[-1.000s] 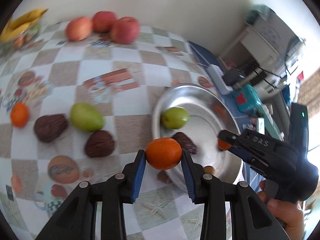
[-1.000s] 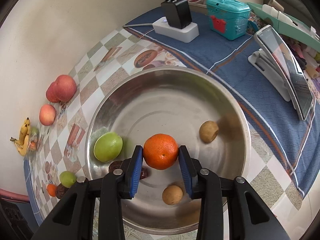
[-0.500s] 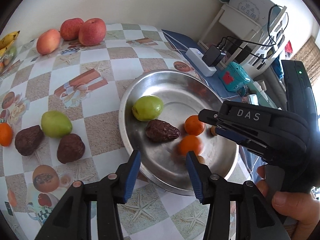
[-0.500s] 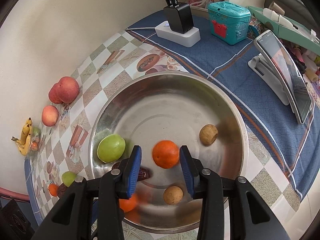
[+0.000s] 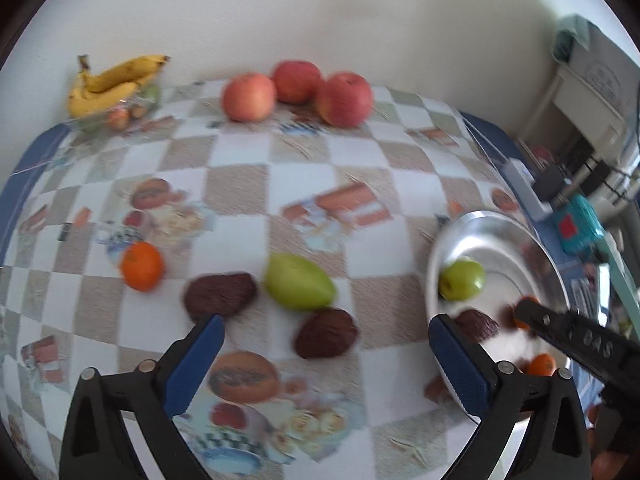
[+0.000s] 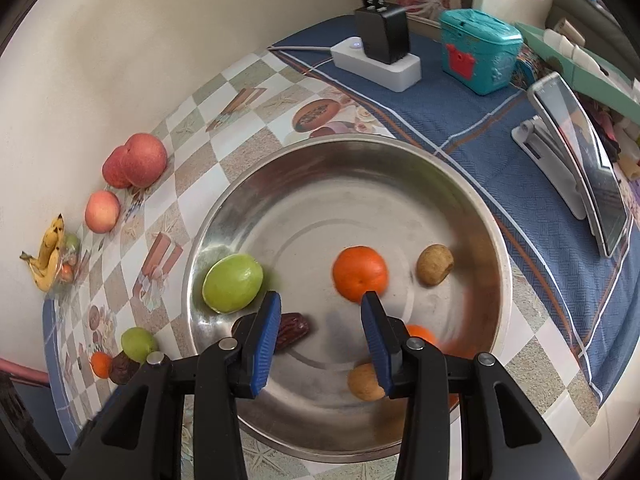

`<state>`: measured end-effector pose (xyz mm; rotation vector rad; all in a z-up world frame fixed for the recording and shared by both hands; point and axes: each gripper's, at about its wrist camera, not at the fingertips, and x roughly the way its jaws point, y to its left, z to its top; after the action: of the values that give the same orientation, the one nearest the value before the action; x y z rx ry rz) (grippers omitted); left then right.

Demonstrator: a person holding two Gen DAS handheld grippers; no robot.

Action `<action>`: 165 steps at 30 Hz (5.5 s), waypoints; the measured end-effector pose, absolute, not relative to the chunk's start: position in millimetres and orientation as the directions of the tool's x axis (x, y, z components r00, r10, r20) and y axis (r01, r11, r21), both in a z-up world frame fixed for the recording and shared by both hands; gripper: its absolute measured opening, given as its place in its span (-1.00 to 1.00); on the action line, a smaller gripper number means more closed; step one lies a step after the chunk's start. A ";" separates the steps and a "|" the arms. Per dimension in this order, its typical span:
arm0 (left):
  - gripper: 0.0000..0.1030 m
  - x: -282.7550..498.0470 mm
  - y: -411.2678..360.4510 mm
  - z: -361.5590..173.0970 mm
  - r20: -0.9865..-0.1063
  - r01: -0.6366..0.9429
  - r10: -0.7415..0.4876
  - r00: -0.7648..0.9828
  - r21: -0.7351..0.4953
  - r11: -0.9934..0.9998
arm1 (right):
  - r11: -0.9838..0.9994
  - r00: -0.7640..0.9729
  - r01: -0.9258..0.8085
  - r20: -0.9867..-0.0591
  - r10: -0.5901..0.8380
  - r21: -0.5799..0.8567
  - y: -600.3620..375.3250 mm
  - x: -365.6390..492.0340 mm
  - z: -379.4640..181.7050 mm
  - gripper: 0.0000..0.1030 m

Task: Organize fruits
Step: 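Carry both tangerines over the steel bowl and open both tools, then move both open tools back toward the remaining fruits, then grasp a dark date with the right tool while the left tool grasps a tangerine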

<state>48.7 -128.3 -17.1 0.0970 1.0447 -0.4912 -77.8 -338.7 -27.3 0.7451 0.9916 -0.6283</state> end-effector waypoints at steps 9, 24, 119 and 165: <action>1.00 72.7 -91.0 -2.8 -0.818 0.368 -0.287 0.499 -0.100 0.924 | 0.756 0.432 0.623 -0.895 -0.115 0.203 -292.4 -46.6 -19.2 0.45; 1.00 90.8 -65.3 -8.3 -0.861 0.234 -0.250 0.442 -0.159 0.959 | 0.854 0.500 0.492 -0.858 -0.115 0.172 -257.2 -25.4 -14.1 0.87; -0.20 153.4 -31.5 -53.0 -0.915 0.220 -0.245 0.320 -0.180 0.959 | 0.989 0.352 0.148 -0.935 -0.041 0.013 -138.9 30.2 -72.0 -0.19; -0.21 143.3 -5.2 -32.5 -0.910 0.113 -0.264 0.320 -0.241 0.964 | 0.925 0.414 0.344 -0.910 0.006 0.163 -185.7 29.3 -29.1 -0.28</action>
<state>143.3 -5.2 -32.5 -0.1420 1.2211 -0.2487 29.3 -185.7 -29.1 0.3503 1.1293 -0.2182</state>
